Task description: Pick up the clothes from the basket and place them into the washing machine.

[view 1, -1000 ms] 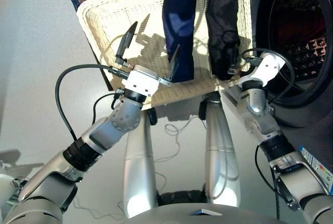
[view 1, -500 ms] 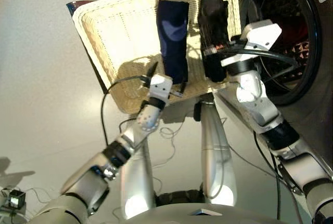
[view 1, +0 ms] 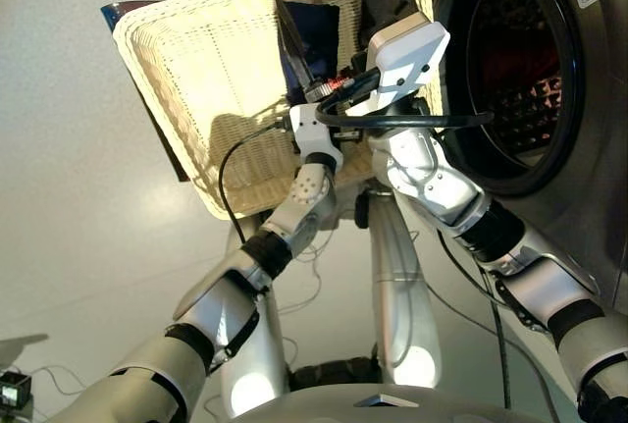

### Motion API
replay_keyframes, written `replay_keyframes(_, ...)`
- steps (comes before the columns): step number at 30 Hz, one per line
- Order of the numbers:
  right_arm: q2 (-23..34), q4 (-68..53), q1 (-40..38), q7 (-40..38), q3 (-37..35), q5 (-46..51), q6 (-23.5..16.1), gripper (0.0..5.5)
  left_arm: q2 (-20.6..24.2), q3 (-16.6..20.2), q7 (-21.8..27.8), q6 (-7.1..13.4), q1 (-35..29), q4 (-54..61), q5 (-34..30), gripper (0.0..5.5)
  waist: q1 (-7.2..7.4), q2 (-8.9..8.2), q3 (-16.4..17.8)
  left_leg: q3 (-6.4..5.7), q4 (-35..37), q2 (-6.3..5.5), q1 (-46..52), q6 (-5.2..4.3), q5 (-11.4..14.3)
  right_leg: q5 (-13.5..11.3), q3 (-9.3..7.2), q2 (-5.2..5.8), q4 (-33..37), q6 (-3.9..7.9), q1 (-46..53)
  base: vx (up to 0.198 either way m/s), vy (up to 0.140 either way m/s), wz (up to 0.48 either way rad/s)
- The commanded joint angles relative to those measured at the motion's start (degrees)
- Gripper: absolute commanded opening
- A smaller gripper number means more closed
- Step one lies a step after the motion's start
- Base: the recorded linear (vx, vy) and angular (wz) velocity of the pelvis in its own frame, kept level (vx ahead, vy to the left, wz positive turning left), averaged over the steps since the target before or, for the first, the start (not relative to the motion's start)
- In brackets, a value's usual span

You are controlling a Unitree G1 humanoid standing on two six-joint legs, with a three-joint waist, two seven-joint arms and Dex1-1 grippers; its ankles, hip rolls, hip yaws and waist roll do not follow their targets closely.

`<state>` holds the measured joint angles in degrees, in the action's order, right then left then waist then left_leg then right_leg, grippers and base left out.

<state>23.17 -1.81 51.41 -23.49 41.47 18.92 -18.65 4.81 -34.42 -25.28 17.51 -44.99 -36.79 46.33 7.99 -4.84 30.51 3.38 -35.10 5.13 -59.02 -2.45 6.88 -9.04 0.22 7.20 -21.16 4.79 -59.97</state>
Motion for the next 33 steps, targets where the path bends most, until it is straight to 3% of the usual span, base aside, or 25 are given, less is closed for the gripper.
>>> replay_keyframes(1,-0.9,-4.9,2.9,0.5,0.0,0.3,-1.8,5.50,-5.8,2.6,-2.3,2.5,-1.1,-3.6,1.9,5.50,-0.39,-0.37,-0.7,-0.97,2.9,1.93,-1.5,-4.37,-5.9,9.8,0.73,-1.23,-12.4,1.43,-3.9,0.081,-0.016,-0.001)
replay_keyframes(2,-1.1,-5.0,1.8,0.6,0.3,0.3,-1.8,5.50,-6.0,3.4,-2.7,2.6,-0.4,-4.3,2.3,5.50,-0.38,-0.47,-0.7,-1.33,1.3,2.16,-0.2,-4.64,-3.4,12.2,0.55,-1.35,-14.1,1.54,-2.5,0.083,-0.013,-0.029)
replay_keyframes(7,-0.6,-5.4,1.1,0.8,0.0,0.9,-2.0,5.50,-6.3,7.1,-4.4,2.5,-2.6,-8.6,3.1,5.50,0.20,-1.17,-0.7,-1.60,-2.3,2.66,-1.8,-4.59,-1.9,13.5,0.87,-1.55,-17.0,1.27,-4.0,0.013,-0.010,-0.094)
replay_keyframes(14,-1.5,-6.1,-0.2,1.8,-0.3,2.7,-2.4,5.50,-5.0,11.3,-4.1,-0.1,-6.1,-16.5,4.5,5.50,1.10,-2.39,-0.7,-1.85,-6.8,3.47,-4.0,-4.36,0.0,14.6,1.01,-1.88,-20.4,1.08,-6.0,0.000,0.000,0.000)
replay_keyframes(21,-1.5,-6.5,-0.3,2.5,-0.6,3.6,-2.5,5.50,-3.3,12.2,-3.2,-3.0,-9.1,-21.7,3.2,5.50,1.49,-2.31,-0.7,-1.68,-7.3,3.64,-4.7,-4.23,0.2,14.4,1.18,-1.97,-20.6,1.10,-6.9,0.000,0.000,0.000)
replay_keyframes(23,-1.5,-6.5,-0.6,2.6,-0.6,3.8,-2.6,5.50,-2.9,12.2,-3.2,-3.3,-9.9,-22.5,2.9,4.23,1.53,-2.14,-0.7,-1.60,-7.1,3.62,-4.8,-4.19,0.1,14.2,1.25,-2.08,-20.3,1.14,-6.8,0.000,0.000,0.000)
replay_keyframes(24,-1.4,-6.6,-0.7,2.7,-0.8,3.9,-2.5,5.50,-2.9,12.2,-3.1,-3.5,-10.3,-22.7,2.8,2.07,1.62,-1.98,-0.7,-1.56,-6.8,3.62,-4.8,-4.19,0.0,14.0,1.35,-2.12,-19.9,1.18,-6.8,0.000,0.000,0.000)
replay_keyframes(26,-1.4,-6.7,-1.0,2.8,-0.9,4.2,-2.3,5.50,-2.9,11.9,-3.0,-3.6,-10.6,-22.8,2.7,0.00,1.63,-1.75,-0.7,-1.51,-6.6,3.59,-4.8,-4.21,-0.1,13.8,1.52,-2.14,-19.5,1.21,-6.7,0.000,0.000,0.000)
replay_keyframes(33,-0.8,-6.6,-1.8,2.8,-1.4,4.7,-2.1,5.50,-3.0,11.3,-2.7,-3.4,-10.2,-21.5,3.4,0.00,1.47,-1.17,-0.7,-1.20,-5.5,3.46,-4.1,-4.21,-0.6,13.0,1.69,-2.21,-18.2,1.22,-6.0,0.000,0.000,0.000)
